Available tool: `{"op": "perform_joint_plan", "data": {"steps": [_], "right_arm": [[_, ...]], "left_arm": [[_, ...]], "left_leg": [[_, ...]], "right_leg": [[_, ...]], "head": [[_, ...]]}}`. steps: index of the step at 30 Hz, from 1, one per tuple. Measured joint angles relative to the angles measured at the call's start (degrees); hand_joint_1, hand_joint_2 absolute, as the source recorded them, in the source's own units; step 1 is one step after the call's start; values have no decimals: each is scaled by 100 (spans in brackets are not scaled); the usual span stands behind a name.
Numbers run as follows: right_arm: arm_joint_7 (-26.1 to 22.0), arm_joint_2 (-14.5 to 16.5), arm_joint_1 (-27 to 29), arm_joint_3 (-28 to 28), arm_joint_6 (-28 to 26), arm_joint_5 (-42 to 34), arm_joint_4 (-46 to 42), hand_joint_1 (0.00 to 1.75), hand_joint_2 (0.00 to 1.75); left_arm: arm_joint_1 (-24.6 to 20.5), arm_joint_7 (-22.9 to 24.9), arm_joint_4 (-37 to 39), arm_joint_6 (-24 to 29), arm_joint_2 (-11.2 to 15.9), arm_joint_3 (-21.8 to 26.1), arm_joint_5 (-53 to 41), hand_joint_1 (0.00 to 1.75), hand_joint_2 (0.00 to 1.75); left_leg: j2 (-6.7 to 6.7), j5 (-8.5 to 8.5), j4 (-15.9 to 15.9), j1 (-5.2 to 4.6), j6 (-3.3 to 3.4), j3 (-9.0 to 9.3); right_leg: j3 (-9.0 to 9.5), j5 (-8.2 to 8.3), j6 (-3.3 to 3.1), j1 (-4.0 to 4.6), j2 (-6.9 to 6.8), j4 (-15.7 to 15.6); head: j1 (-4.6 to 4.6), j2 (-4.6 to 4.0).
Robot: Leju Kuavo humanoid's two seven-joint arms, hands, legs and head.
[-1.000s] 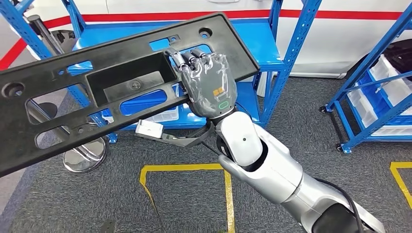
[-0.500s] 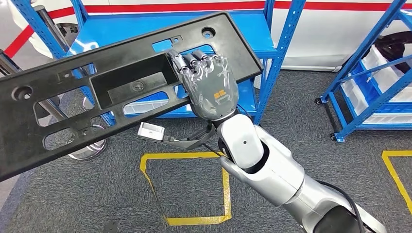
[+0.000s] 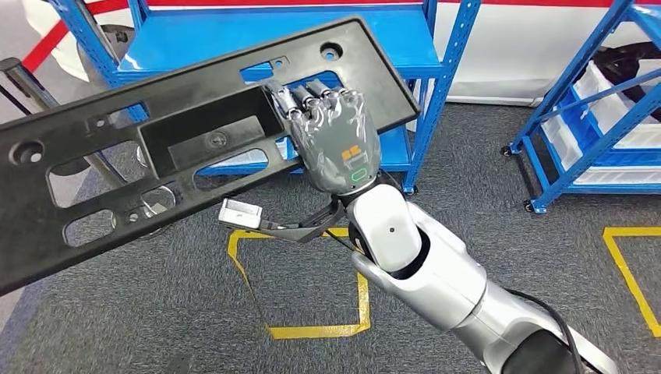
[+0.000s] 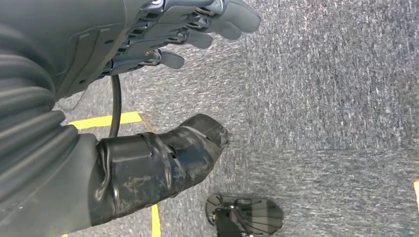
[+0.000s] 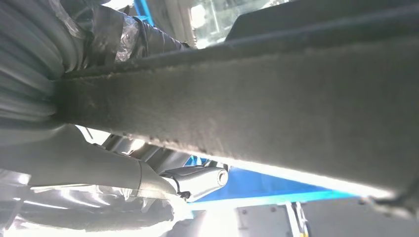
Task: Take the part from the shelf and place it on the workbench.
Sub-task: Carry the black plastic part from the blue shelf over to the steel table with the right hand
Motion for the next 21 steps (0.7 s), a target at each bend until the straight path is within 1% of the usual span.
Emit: {"op": "perform_joint_plan", "data": {"steps": [1,2,3,4,5,6,7,8,9,10,11,12,13,14,15,16,17,18,20,21], "right_arm": [[-1,-3,3,-1,3,-6,3,175,175],[-1,-7,8,-1,10,-19,5,175,175],[-2,-11,13,-2,17,-37,9,175,175],[-2,-13,21,-2,24,-60,10,175,175],[-3,-14,30,-2,27,-89,10,175,175],[-3,-15,42,-2,27,-119,10,175,175],[-6,-16,54,-2,27,-150,10,175,175],[-12,-17,64,-2,27,-177,9,175,175],[-24,-20,71,-2,30,-199,6,175,175],[-38,-23,73,-2,35,-217,-2,175,175],[-53,-25,71,-2,39,-233,-18,175,175],[-66,-25,68,-3,44,-250,-38,175,175],[-74,-25,62,-3,47,-267,-55,175,175],[-79,-24,58,-4,48,-281,-67,175,175],[-81,-24,56,-4,49,-289,-72,175,175],[-84,-24,56,-4,51,-292,-73,175,175],[-85,-23,58,-4,53,-293,-75,175,175],[-87,-23,59,-4,54,-293,-79,175,175],[-88,-22,65,-4,56,-297,-86,175,175],[-88,-22,73,-4,57,-301,-87,175,175]], "left_arm": [[2,0,0,-3,-5,-1,-1,0,175],[6,-1,0,-7,-11,-3,-3,0,175],[9,-1,0,-11,-19,-4,-6,0,175],[9,-1,0,-17,-25,-4,-11,0,175],[9,-5,0,-26,-29,-5,-16,0,175],[8,-18,0,-39,-33,-5,-15,0,175],[9,-45,0,-57,-35,-5,-4,0,175],[11,-86,0,-76,-37,-5,17,0,175],[13,-135,0,-93,-40,-5,45,0,175],[13,-180,0,-103,-52,-5,71,0,175],[11,-215,0,-104,-64,-5,92,0,175],[8,-236,0,-99,-76,-5,109,0,175],[5,-247,0,-92,-86,-5,120,0,175],[2,-251,0,-86,-86,-5,128,0,175],[1,-253,0,-80,-81,-5,131,0,175],[4,-254,0,-75,-81,-5,131,0,175],[11,-254,0,-72,-81,-5,131,0,175],[17,-254,0,-69,-82,-5,131,0,175],[24,-257,0,-69,-88,-5,129,0,175],[26,-259,0,-70,-87,-5,130,0,175]], "left_leg": [[12,67,-26,8,34,-39],[25,133,-52,19,77,-89],[40,193,-65,27,117,-149],[48,244,-57,20,147,-210],[49,283,-41,8,167,-285],[48,317,-20,-7,175,-358],[47,350,0,-23,179,-427],[46,380,19,-41,181,-487],[46,409,37,-59,181,-535],[48,434,52,-73,177,-574],[50,458,66,-82,168,-600],[53,484,72,-79,151,-615],[58,514,67,-68,128,-624],[61,547,58,-57,98,-626],[60,570,47,-56,68,-633],[53,545,67,-57,36,-657],[43,443,172,-59,1,-709],[34,266,392,-56,-33,-801],[26,-162,1110,-16,-103,-1059],[27,-289,1436,2,-133,-1162]], "right_leg": [[-43,-34,30,-2,12,15],[-117,-185,56,2,24,134],[-221,-437,75,4,34,377],[-345,-745,84,-1,36,734],[-444,-985,82,2,36,1134],[-497,-1079,72,8,35,1466],[-476,-1022,50,19,35,1649],[-368,-858,16,36,35,1640],[-158,-666,-36,61,36,1418],[110,-575,-108,88,34,1057],[391,-578,-162,111,30,645],[620,-643,-198,131,24,289],[755,-726,-215,146,17,64],[819,-747,-209,156,12,-54],[832,-723,-214,144,5,-110],[830,-680,-224,127,-3,-144],[818,-637,-239,101,-13,-178],[799,-594,-250,74,-22,-202],[720,-544,-261,58,-36,-185],[678,-530,-258,52,-44,-161]], "head": [[4,0],[13,0],[22,0],[29,0],[35,0],[38,0],[39,0],[40,0],[40,0],[37,0],[34,0],[33,0],[34,0],[38,0],[41,0],[43,0],[37,0],[32,0],[23,0],[21,0]]}}
